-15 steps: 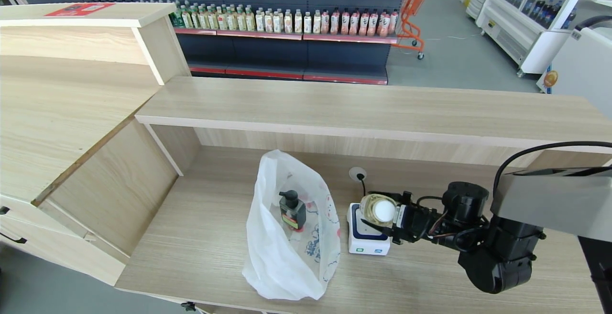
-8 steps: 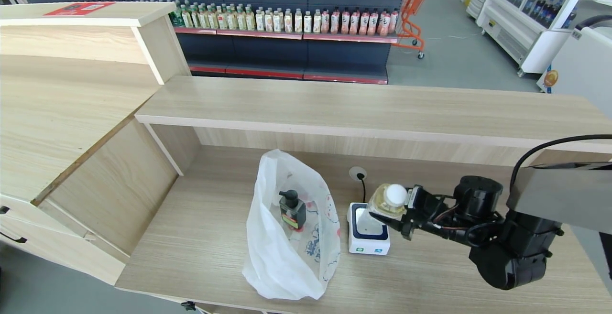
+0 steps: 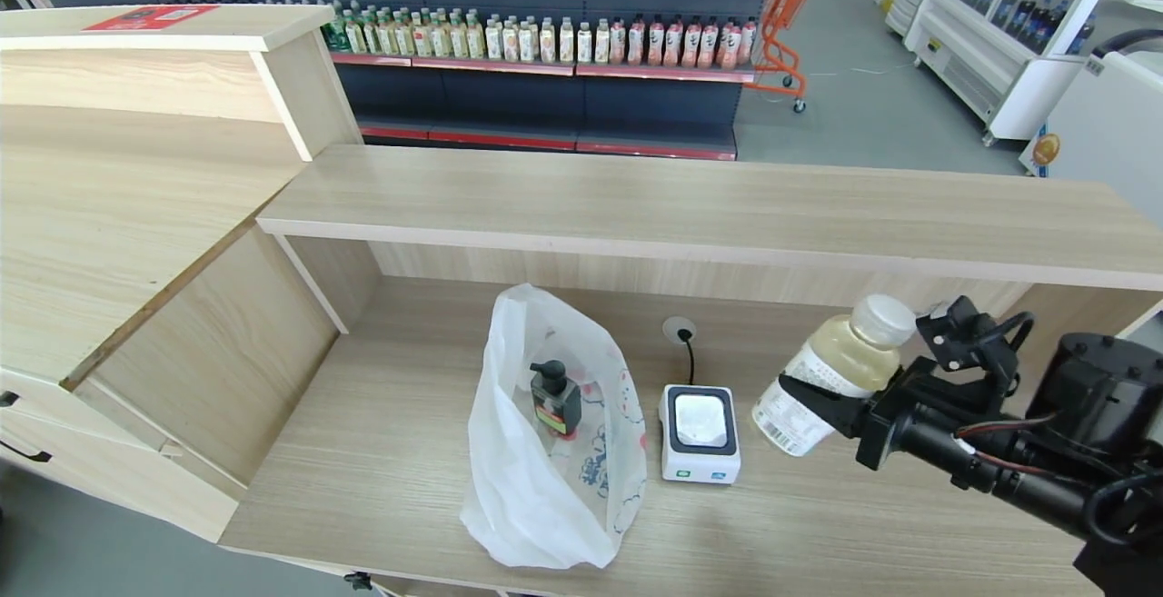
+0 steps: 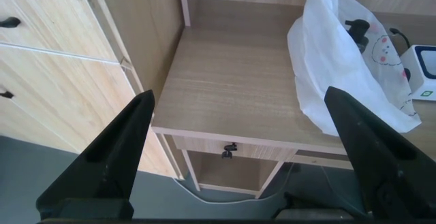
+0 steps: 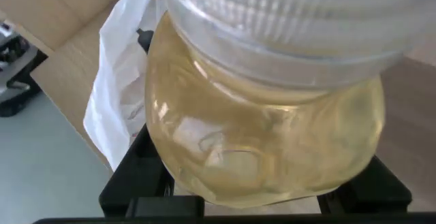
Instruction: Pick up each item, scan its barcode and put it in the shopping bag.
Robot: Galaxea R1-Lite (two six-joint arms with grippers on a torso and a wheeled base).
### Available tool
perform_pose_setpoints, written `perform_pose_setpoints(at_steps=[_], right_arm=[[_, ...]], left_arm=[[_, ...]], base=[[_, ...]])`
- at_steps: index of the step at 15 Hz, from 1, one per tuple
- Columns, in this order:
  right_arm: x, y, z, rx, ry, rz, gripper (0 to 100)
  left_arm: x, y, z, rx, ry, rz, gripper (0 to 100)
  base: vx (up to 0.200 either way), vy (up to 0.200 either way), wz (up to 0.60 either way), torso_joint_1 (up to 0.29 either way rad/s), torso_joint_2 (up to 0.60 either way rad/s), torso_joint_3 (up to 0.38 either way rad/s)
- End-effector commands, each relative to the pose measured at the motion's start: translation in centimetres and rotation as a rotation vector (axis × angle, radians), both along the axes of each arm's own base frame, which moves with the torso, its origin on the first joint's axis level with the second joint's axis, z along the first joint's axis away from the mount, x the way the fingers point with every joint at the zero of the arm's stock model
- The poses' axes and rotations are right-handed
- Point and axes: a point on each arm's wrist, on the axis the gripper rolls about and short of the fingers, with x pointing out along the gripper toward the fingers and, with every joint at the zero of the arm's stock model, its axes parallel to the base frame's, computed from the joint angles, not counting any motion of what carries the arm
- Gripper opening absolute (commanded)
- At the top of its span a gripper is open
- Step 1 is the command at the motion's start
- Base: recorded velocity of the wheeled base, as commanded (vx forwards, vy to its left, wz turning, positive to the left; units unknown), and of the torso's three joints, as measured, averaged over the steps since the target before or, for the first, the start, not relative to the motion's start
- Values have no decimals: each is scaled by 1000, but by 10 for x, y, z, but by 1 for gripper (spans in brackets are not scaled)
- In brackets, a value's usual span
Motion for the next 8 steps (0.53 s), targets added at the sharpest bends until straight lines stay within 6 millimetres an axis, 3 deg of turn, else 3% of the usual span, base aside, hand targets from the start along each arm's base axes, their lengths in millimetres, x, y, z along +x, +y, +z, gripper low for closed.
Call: perform_pose_setpoints(at_steps=[1,8], right_arm=[[-21,8,12,69,7,-11,0],[-21,13,9,135,122,-47,0]], left_arm=[[0,0,0,0,0,0,100],[0,0,0,0,0,0,100]], base=[[0,0,0,0,0,0],[0,0,0,0,0,0]])
